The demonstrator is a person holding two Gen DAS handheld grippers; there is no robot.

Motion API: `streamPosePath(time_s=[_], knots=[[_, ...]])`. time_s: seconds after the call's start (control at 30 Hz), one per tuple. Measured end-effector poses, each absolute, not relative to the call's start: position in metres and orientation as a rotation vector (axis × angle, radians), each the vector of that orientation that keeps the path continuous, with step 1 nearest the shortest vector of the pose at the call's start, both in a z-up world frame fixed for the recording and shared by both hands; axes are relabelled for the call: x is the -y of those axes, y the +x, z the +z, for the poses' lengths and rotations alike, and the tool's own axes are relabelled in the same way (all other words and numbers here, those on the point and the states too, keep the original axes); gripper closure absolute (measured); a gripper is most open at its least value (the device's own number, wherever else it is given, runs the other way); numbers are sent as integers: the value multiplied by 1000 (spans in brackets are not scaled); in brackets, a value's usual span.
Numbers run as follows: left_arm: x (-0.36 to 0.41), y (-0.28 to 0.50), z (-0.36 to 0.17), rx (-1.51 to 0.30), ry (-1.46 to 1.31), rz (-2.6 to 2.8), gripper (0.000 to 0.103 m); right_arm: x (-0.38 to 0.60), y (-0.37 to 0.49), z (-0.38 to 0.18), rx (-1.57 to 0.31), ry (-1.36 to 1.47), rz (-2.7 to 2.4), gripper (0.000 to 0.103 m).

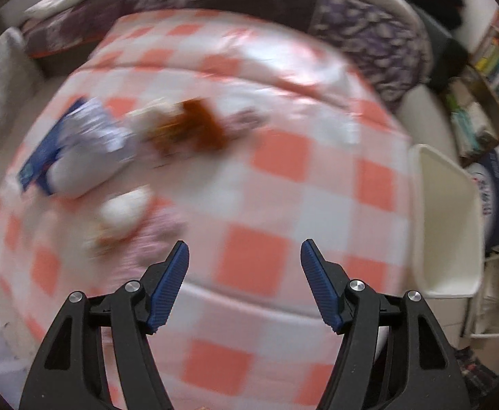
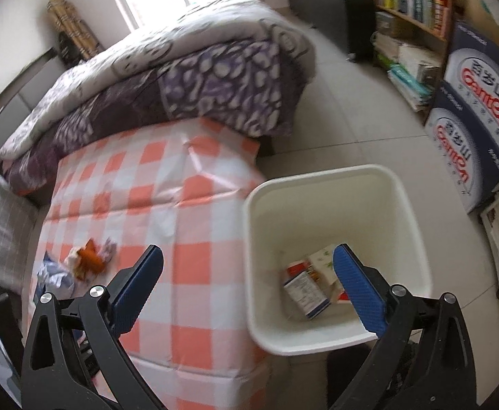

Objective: Collect trash
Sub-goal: 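Grasp the pink fuzzy strip with the left tool while the right tool grasps the white wrapped bundle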

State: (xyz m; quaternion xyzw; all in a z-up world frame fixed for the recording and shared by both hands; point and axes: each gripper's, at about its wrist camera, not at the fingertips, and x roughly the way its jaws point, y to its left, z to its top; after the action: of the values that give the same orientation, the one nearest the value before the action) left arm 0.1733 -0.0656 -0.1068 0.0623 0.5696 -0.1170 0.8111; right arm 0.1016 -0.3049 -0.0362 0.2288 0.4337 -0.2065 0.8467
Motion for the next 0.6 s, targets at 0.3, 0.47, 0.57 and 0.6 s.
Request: streamPosePath(time_s=[0.3,0.47,0.57,0.6], knots=[[-23,191,-148,-1346,76,-97,36,250,132,-53,-977,440,-363,7],[-39,190,-156,-1340,47,-165,58,227,146,-63,-1007,435,-337,7],[-34,181,-154,-1322,97,-210,70,215,154,-69,-1025,438,-322,7],[-32,178,-154,-1318,122,-220,71,211,157,-72,-1031,438,-317,7]])
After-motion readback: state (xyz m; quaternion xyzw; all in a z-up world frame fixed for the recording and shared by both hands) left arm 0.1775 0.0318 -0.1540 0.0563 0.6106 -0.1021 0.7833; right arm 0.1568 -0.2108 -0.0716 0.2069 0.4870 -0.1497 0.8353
